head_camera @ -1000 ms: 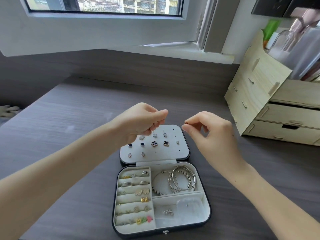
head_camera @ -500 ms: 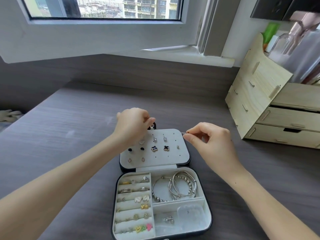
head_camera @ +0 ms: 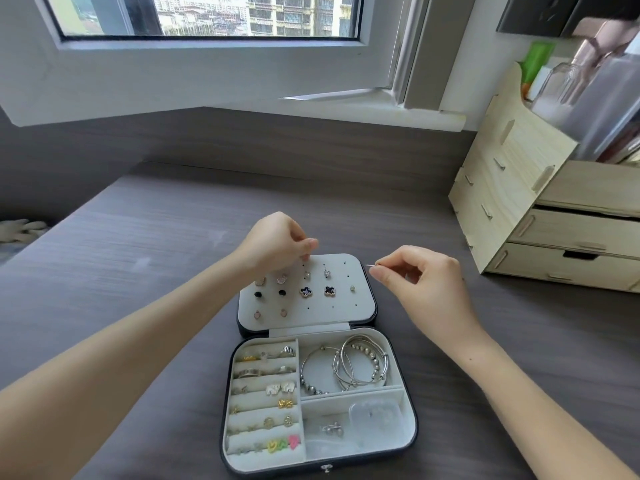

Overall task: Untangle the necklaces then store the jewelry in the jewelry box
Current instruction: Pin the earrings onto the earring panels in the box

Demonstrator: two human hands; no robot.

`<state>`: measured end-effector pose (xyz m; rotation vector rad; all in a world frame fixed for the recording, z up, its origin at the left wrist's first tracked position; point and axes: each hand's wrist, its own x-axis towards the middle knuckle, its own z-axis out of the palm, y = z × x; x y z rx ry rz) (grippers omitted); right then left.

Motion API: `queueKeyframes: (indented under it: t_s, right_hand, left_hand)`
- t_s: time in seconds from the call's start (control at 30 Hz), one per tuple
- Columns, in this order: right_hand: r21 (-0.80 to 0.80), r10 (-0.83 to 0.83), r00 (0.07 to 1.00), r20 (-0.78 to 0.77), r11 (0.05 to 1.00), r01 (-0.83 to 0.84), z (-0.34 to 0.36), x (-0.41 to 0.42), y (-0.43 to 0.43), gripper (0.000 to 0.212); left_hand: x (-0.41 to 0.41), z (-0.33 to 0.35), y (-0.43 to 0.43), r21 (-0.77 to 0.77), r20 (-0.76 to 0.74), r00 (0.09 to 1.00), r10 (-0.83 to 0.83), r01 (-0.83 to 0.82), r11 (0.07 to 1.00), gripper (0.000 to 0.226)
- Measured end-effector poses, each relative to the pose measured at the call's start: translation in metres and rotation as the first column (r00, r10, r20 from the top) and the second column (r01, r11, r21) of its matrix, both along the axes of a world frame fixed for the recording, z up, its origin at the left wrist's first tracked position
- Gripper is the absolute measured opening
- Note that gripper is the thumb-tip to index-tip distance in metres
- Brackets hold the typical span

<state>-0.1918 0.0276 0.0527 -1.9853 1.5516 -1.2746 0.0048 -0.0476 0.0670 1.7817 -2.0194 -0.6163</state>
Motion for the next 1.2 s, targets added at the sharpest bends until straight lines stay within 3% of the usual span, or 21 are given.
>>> queueKeyframes:
  t_s: [0.2,0.37,0.57,0.93,1.07,1.2]
  right_hand:
    - [0.011,-0.011,1.000,0.001,1.000,0.011,-0.003,0.000,-0.002,0.009]
    - [-0.195,-0.060,0.990,-0.129,0.980,0.034,0.002,0.006,-0.007,0.012]
    - [-0.360,-0.142,0.956,-0.255,0.932,0.042,0.007,0.016,-0.005,0.014]
    - [-0.437,-0.251,0.912,-0.325,0.895,0.090,0.015,0.022,0.001,0.018]
    - [-0.351,-0.196,0.928,-0.316,0.933,0.077,0.023,0.022,0.002,0.022]
    - [0.018,-0.076,0.997,0.002,0.997,0.076,0.040,0.012,0.004,0.026]
  left_hand:
    - [-0.001,0.013,0.004,-0.067,-0.123,0.992,-0.023,0.015,0.998,0.034]
    - [0.005,0.038,0.018,-0.084,-0.320,0.941,-0.107,0.084,0.993,0.034]
    - [0.010,0.054,0.033,-0.063,-0.384,0.920,-0.073,0.052,0.997,0.036]
    - [0.007,0.060,0.049,-0.141,-0.433,0.897,-0.091,0.032,0.989,0.037]
    - [0.006,0.061,0.055,-0.181,-0.404,0.909,-0.106,0.034,0.983,0.038]
    - [0.006,0.063,0.061,-0.186,-0.406,0.906,-0.119,0.046,0.982,0.038]
